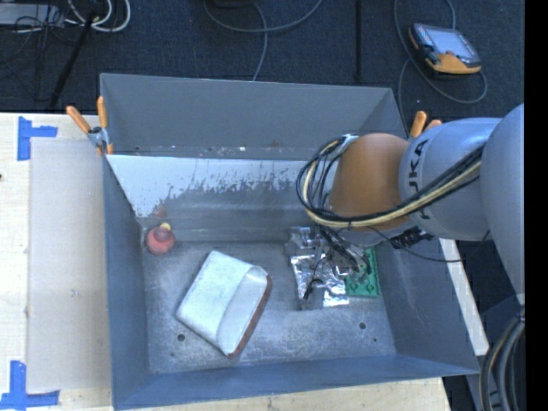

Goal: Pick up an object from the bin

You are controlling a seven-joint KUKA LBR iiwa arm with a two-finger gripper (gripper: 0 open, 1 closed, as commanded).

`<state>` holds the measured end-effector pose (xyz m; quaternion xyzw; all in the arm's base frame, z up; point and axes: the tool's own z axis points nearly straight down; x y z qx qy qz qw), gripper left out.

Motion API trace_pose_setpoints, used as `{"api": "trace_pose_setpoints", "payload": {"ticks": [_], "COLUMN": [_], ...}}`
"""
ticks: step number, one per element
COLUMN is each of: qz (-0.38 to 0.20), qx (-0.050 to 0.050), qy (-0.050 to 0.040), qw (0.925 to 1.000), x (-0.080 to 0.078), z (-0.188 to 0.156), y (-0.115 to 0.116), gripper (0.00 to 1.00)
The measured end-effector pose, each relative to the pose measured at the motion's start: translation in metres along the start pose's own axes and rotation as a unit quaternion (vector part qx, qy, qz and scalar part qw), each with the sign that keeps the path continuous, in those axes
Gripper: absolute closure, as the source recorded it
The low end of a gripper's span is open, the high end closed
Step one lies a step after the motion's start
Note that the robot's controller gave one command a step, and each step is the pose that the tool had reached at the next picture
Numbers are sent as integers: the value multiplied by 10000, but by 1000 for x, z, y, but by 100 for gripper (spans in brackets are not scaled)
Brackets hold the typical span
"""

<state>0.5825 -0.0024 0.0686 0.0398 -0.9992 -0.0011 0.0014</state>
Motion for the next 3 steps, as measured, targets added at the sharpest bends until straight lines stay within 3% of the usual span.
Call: {"api": "trace_pose_setpoints", "payload": {"ticks": [1, 2, 3], "qz": [-1337, -1332, -1457], "qx": [22, 10, 29], "qy": [-4, -13, -55], "qw": [9910, 9911, 9893], "x": [18, 17, 50], "z": [-1, -1, -195], "y": [-65, -63, -62], "gripper": [0, 100, 100]}}
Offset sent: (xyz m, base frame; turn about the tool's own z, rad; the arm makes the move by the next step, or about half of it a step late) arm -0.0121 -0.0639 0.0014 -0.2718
